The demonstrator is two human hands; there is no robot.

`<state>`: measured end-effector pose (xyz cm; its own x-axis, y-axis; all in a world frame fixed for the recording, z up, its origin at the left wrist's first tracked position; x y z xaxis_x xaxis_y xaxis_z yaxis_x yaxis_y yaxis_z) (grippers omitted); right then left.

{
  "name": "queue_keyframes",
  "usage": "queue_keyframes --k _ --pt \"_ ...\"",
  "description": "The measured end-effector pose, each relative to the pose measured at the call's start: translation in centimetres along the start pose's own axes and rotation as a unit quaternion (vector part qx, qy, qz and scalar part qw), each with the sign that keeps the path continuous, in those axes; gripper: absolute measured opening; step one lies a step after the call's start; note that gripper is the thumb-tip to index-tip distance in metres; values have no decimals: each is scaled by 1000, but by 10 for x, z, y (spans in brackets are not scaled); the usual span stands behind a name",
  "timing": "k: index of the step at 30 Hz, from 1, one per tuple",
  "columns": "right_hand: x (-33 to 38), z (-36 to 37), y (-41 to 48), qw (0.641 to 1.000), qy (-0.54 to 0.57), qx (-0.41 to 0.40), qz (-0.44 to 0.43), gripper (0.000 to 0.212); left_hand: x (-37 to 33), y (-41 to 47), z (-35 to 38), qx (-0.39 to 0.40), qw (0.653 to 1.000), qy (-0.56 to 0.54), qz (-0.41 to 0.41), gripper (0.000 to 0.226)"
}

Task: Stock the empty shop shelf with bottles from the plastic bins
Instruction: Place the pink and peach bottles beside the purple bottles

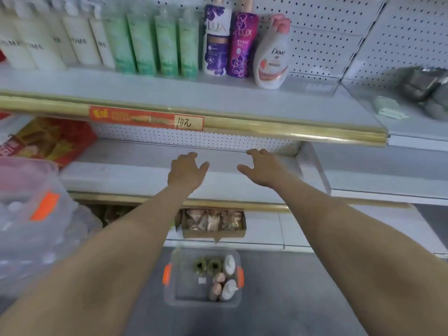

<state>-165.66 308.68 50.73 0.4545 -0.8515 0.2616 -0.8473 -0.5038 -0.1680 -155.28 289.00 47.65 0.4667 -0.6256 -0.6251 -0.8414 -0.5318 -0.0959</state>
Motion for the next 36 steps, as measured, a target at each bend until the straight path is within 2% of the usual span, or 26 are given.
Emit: queue_keyframes --k 5,8,11,14,18,22,27,33,36 --pt "-37 90 -7 996 35 83 19 69 55 -22 72 73 996 8 -50 56" --pt "-62 160 -4 988 51 139 43 67 94 -35 121 110 991 15 -74 44" --pt "-88 241 0 978 82 181 70 65 150 -50 185 162 978 26 -132 58" --pt "-116 331 -9 961 123 227 98 65 203 -71 251 212 963 28 -165 62" --pt "-158 447 -26 940 144 277 138 68 259 -95 332 256 951 28 -170 65" --pt "-198 538 -39 925 171 291 173 68 316 -112 414 298 935 2 -192 70" --pt "-214 621 -30 924 225 278 139 46 368 -120 507 325 926 -4 -193 73" --pt "-213 710 4 922 246 293 57 49 406 -117 615 335 929 -64 -145 68" --pt "-214 748 12 916 241 321 28 53 415 -110 659 360 923 -93 -104 55"
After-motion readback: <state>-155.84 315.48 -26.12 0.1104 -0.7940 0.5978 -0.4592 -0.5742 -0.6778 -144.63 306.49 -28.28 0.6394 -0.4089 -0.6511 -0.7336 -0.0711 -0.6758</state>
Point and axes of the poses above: each hand's wrist, its own y-axis towards the middle knuckle, its own z-axis out of the palm, x = y × z, the point moved 10 cm from there along y, towards the middle knuckle
